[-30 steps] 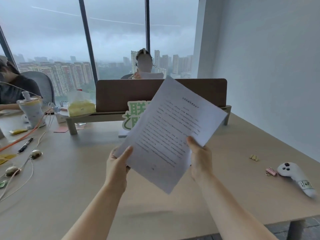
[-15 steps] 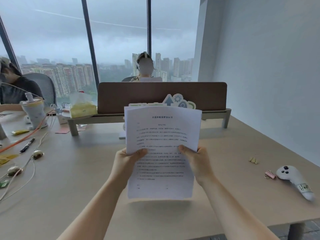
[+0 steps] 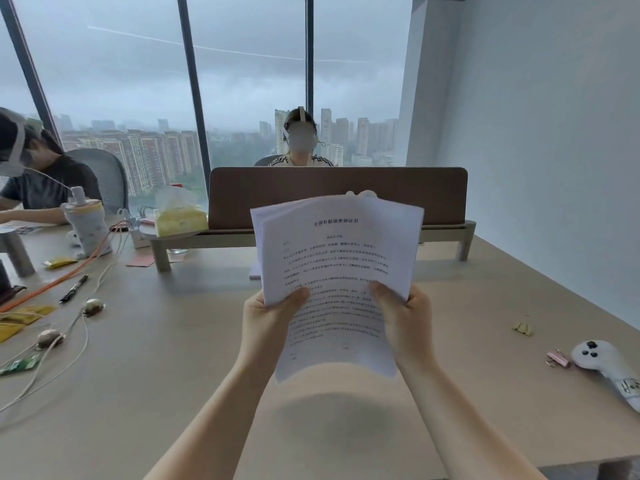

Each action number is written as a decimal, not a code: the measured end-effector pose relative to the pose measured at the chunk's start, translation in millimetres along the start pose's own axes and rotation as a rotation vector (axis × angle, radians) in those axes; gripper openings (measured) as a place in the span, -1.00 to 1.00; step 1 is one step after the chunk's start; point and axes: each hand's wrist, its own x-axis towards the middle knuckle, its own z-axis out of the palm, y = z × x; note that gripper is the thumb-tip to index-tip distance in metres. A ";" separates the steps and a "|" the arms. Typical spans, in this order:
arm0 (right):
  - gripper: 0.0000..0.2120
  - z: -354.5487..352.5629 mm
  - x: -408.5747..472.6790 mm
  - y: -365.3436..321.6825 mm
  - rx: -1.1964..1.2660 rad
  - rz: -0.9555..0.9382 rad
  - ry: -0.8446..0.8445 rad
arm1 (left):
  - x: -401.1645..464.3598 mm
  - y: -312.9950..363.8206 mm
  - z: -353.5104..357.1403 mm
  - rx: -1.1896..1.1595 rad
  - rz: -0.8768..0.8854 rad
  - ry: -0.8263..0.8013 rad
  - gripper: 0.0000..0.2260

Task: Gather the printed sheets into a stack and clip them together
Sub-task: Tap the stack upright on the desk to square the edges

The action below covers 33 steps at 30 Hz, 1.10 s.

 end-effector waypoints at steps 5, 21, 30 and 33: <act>-0.58 -5.9 -13.9 11.1 -0.157 -0.097 0.068 | -3.2 -19.4 -13.2 0.127 0.009 0.031 -0.86; -0.59 -17.1 23.9 -32.1 -0.632 -0.541 0.087 | 40.0 41.3 1.4 0.456 0.488 0.025 -0.65; -0.68 -19.5 27.2 -36.1 -0.612 -0.635 0.059 | 40.3 42.6 0.3 0.433 0.481 -0.026 -0.70; -0.66 -19.4 26.4 -37.7 -0.578 -0.630 0.049 | 37.8 43.8 0.8 0.433 0.488 -0.020 -0.71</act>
